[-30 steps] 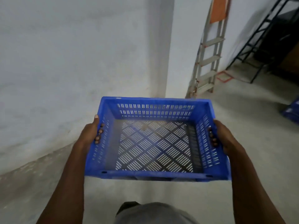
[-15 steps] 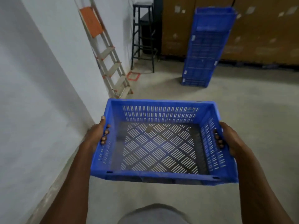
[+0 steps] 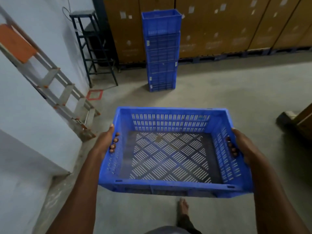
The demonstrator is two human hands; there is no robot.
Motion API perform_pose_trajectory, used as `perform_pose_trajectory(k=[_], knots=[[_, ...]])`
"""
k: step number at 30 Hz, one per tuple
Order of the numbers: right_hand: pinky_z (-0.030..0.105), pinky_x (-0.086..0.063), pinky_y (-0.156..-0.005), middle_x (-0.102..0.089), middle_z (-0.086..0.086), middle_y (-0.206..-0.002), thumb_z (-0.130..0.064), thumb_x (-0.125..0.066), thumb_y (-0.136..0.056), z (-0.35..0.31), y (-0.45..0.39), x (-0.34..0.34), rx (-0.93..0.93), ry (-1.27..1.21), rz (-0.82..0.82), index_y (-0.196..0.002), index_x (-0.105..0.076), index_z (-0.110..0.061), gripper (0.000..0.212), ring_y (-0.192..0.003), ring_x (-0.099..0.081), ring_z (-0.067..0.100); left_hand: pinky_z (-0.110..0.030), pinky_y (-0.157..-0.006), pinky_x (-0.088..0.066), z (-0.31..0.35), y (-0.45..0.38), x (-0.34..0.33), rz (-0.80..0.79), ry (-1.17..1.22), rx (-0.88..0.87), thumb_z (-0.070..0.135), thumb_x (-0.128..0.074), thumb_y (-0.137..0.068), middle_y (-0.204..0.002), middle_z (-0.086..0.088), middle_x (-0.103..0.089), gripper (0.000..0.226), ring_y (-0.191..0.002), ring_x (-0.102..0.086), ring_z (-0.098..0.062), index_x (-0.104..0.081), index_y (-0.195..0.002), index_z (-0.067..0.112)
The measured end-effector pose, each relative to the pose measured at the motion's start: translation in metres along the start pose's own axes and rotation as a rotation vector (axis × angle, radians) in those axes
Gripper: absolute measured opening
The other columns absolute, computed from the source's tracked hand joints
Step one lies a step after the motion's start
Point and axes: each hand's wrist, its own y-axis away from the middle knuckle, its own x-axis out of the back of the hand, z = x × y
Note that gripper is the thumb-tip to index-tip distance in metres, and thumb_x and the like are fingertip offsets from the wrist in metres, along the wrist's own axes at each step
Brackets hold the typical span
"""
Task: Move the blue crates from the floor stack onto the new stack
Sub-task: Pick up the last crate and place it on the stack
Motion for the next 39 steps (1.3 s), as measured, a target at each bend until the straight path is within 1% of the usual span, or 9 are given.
perform_pose_trajectory(k=[3, 6, 8, 13, 17, 23, 28, 34, 39], knots=[[0.021, -0.026, -0.033, -0.041, 0.003, -0.06, -0.056, -0.038, -0.099, -0.021, -0.037, 0.0, 0.01, 0.005, 0.003, -0.085, -0.052, -0.013, 0.048, -0.04, -0.031, 0.014, -0.016, -0.037, -0.026, 0.02, -0.037, -0.022, 0.014, -0.011, 0.001, 0.062, -0.035, -0.102, -0.062, 0.001, -0.04, 0.054, -0.034, -0.03, -0.009, -0.056, -0.096, 0.012], [0.022, -0.027, -0.032, -0.042, 0.004, -0.06, -0.055, -0.038, -0.1, -0.059, -0.096, 0.003, 0.064, 0.007, -0.015, -0.087, -0.053, -0.011, 0.048, -0.04, -0.033, 0.015, -0.016, -0.037, -0.025, 0.054, -0.084, -0.056, 0.011, -0.013, -0.031, 0.059, -0.035, -0.103, -0.063, 0.0, -0.04, 0.052, -0.034, -0.03, -0.009, -0.055, -0.098, 0.011], [0.022, -0.028, -0.032, -0.042, 0.005, -0.061, -0.056, -0.037, -0.1, -0.091, -0.134, 0.006, 0.067, 0.025, -0.016, -0.088, -0.053, -0.011, 0.048, -0.041, -0.033, 0.015, -0.016, -0.037, -0.025, 0.075, -0.112, -0.079, 0.045, -0.008, -0.038, 0.057, -0.034, -0.104, -0.064, 0.0, -0.04, 0.051, -0.033, -0.03, -0.008, -0.055, -0.1, 0.011], [0.022, -0.028, -0.033, -0.041, 0.004, -0.061, -0.056, -0.039, -0.1, -0.179, -0.226, 0.008, 0.112, 0.04, -0.076, -0.087, -0.053, -0.012, 0.048, -0.039, -0.033, 0.014, -0.015, -0.037, -0.025, 0.135, -0.179, -0.122, 0.056, 0.029, -0.044, 0.055, -0.034, -0.104, -0.066, -0.001, -0.039, 0.049, -0.033, -0.031, -0.007, -0.053, -0.1, 0.011], [0.022, -0.028, -0.032, -0.04, 0.003, -0.059, -0.056, -0.039, -0.099, -0.242, -0.294, -0.011, 0.096, 0.077, -0.121, -0.085, -0.05, -0.013, 0.047, -0.036, -0.033, 0.013, -0.014, -0.035, -0.024, 0.18, -0.24, -0.143, 0.067, 0.04, -0.034, 0.056, -0.034, -0.104, -0.066, -0.001, -0.039, 0.048, -0.032, -0.03, -0.007, -0.053, -0.095, 0.013], [0.023, -0.03, -0.033, -0.04, 0.002, -0.058, -0.055, -0.038, -0.1, -0.318, -0.408, -0.063, 0.093, 0.096, -0.168, -0.087, -0.049, -0.013, 0.046, -0.038, -0.034, 0.012, -0.015, -0.034, -0.025, 0.238, -0.374, -0.161, 0.061, 0.053, -0.027, 0.058, -0.033, -0.104, -0.067, -0.001, -0.038, 0.05, -0.033, -0.029, -0.007, -0.052, -0.093, 0.013], [0.023, -0.026, -0.033, -0.036, 0.002, -0.06, -0.054, -0.038, -0.101, -0.385, -0.502, -0.101, 0.065, 0.076, -0.166, -0.085, -0.047, -0.014, 0.044, -0.039, -0.029, 0.013, -0.016, -0.034, -0.025, 0.296, -0.49, -0.184, 0.055, 0.06, -0.015, 0.058, -0.034, -0.103, -0.065, -0.001, -0.039, 0.05, -0.032, -0.029, -0.009, -0.054, -0.094, 0.013], [0.023, -0.027, -0.034, -0.036, 0.001, -0.059, -0.054, -0.039, -0.099, -0.461, -0.604, -0.119, 0.051, 0.005, -0.109, -0.084, -0.047, -0.016, 0.042, -0.038, -0.029, 0.013, -0.017, -0.036, -0.025, 0.395, -0.616, -0.23, 0.025, -0.008, -0.045, 0.06, -0.034, -0.103, -0.066, 0.0, -0.041, 0.053, -0.034, -0.03, -0.009, -0.057, -0.096, 0.012], [0.023, -0.026, -0.033, -0.038, 0.0, -0.056, -0.055, -0.04, -0.098, -0.525, -0.713, -0.13, 0.046, -0.015, -0.074, -0.083, -0.048, -0.016, 0.043, -0.038, -0.029, 0.013, -0.015, -0.036, -0.025, 0.457, -0.728, -0.281, 0.01, -0.028, -0.064, 0.059, -0.035, -0.103, -0.066, 0.0, -0.04, 0.052, -0.032, -0.03, -0.008, -0.057, -0.098, 0.012]])
